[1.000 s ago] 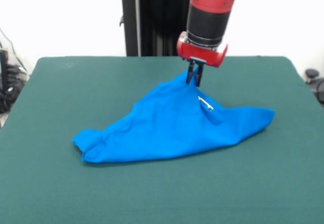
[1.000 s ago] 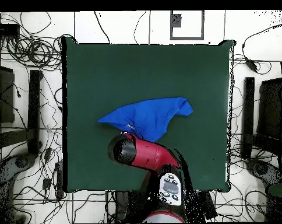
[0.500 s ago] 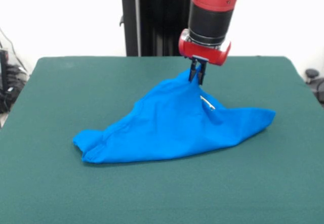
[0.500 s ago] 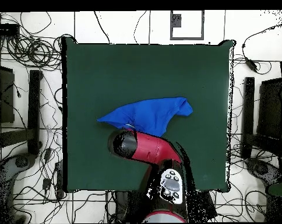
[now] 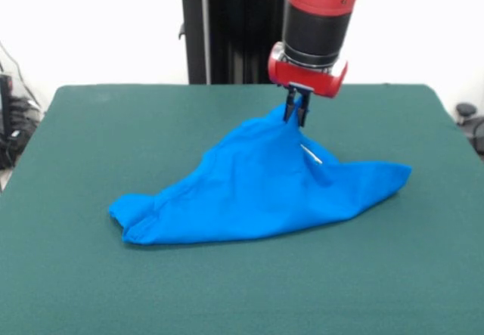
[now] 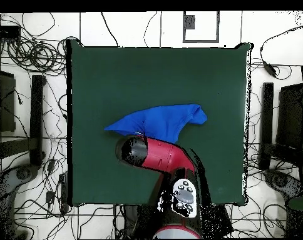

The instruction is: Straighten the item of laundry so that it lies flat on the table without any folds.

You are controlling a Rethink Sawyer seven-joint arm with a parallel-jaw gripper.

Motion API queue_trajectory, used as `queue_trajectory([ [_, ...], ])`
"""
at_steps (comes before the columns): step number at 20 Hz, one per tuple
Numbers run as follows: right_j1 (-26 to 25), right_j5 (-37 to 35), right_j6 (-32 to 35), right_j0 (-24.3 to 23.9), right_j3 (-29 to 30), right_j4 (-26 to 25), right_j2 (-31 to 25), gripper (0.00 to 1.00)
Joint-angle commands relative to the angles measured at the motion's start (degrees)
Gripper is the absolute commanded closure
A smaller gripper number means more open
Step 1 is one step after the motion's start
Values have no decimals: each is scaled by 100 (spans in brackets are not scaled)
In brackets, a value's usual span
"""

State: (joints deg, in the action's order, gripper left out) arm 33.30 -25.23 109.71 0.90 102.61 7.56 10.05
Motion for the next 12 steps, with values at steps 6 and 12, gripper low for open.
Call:
queue_trajectory([
  [6, 137, -1490, 747, 150, -796, 60, -289, 100],
  [12, 138, -1686, 753, 134, -937, 37, -319, 100],
])
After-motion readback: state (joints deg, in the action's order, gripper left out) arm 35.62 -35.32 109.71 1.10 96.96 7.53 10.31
